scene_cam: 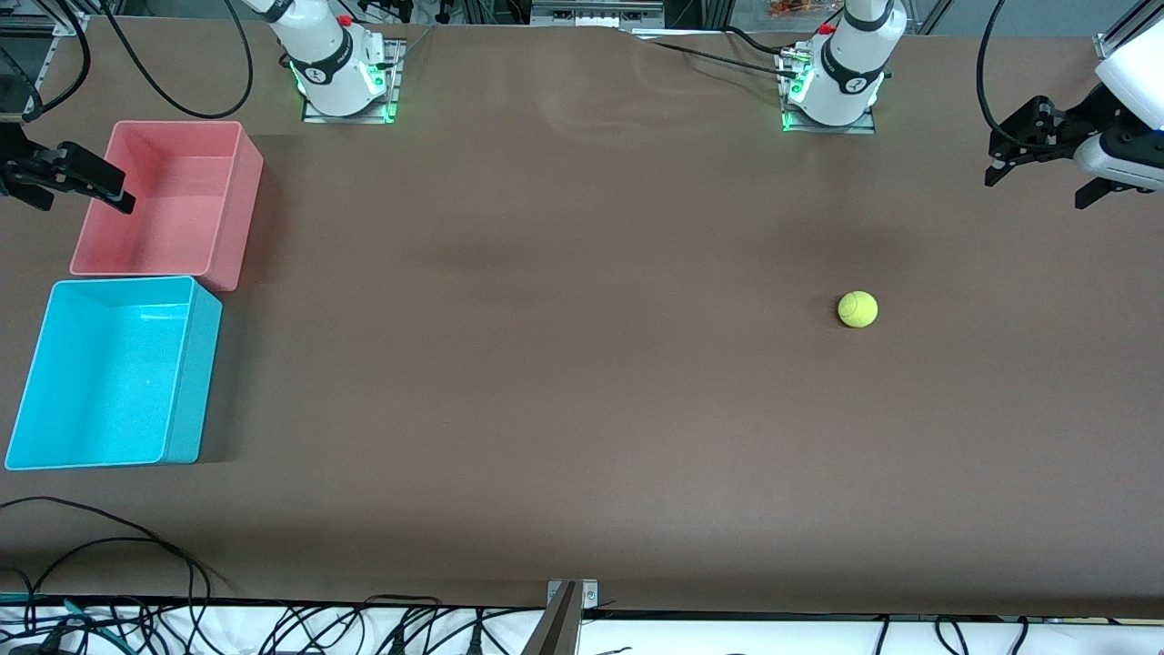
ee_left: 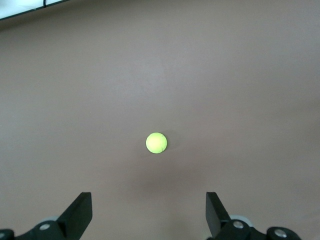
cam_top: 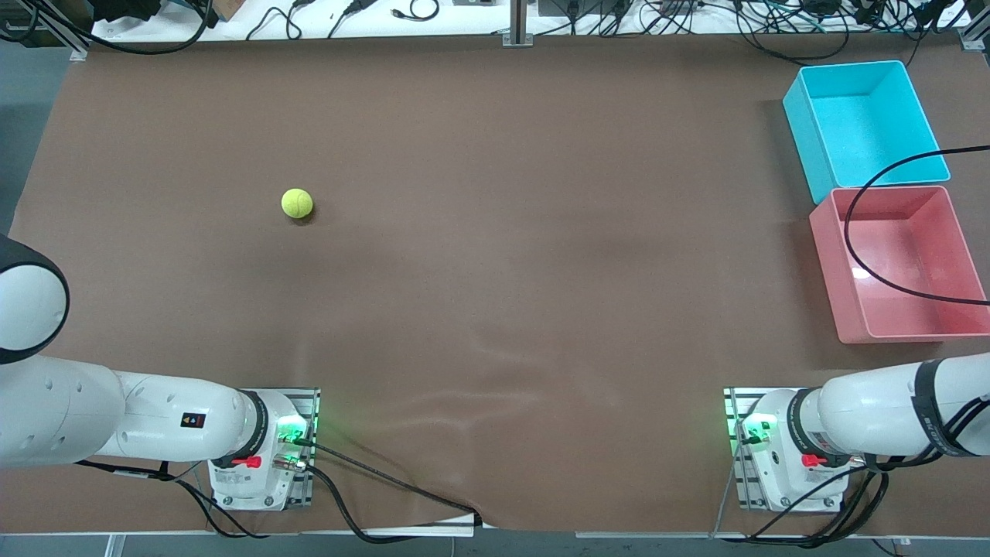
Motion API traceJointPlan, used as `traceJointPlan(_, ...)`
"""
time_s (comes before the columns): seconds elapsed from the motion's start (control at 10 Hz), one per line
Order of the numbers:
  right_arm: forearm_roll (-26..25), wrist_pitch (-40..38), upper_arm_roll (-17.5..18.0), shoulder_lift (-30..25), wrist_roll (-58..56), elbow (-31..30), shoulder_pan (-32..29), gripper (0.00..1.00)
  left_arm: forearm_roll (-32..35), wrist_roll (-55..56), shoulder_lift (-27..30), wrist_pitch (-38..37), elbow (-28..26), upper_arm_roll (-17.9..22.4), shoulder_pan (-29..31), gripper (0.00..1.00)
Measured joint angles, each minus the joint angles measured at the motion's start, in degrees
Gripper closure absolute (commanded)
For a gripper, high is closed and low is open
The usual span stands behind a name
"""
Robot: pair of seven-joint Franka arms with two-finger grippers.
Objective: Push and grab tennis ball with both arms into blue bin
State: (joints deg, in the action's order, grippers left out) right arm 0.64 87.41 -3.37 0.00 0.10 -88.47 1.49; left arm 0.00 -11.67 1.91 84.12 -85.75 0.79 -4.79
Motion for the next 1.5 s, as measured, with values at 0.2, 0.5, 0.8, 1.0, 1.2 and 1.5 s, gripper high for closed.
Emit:
traceJointPlan(0.2, 0.00, 0.00, 0.00, 0.00, 0.00, 0.00, 0.00, 0.00, 0.00, 0.00, 0.00, 0.00, 0.00, 0.04, -0.01, 0.00)
traceJointPlan(0.5, 0.00, 0.00, -0.03, 0.00, 0.00, 0.00, 0.01, 0.00, 0.00, 0.00, 0.00, 0.00, 0.00, 0.18, 0.02, 0.00)
traceJointPlan(0.8, 0.00, -0.03, -1.47, 0.00, -0.10, 0.00, -0.09, 0.00, 0.00, 0.00, -0.05, 0.00, 0.00, 0.69, 0.12, 0.00)
traceJointPlan(1.0, 0.00, -0.26, -1.60, -0.21, -0.10, 0.01, -0.11, 0.00, 0.00, 0.36, -0.10, -0.99, 0.00, 0.76, 0.26, 0.00)
traceJointPlan(1.2, 0.02, -0.40, -1.37, -0.55, -0.10, 0.01, -0.03, 0.00, 0.00, 4.40, -0.11, -1.42, 0.00, 0.94, 0.78, 0.00)
traceJointPlan(1.5, 0.02, -0.48, -1.13, -0.57, -0.06, 0.01, 0.02, 0.00, 0.00, 8.70, -0.16, -2.11, 0.00, 0.96, 0.85, 0.00)
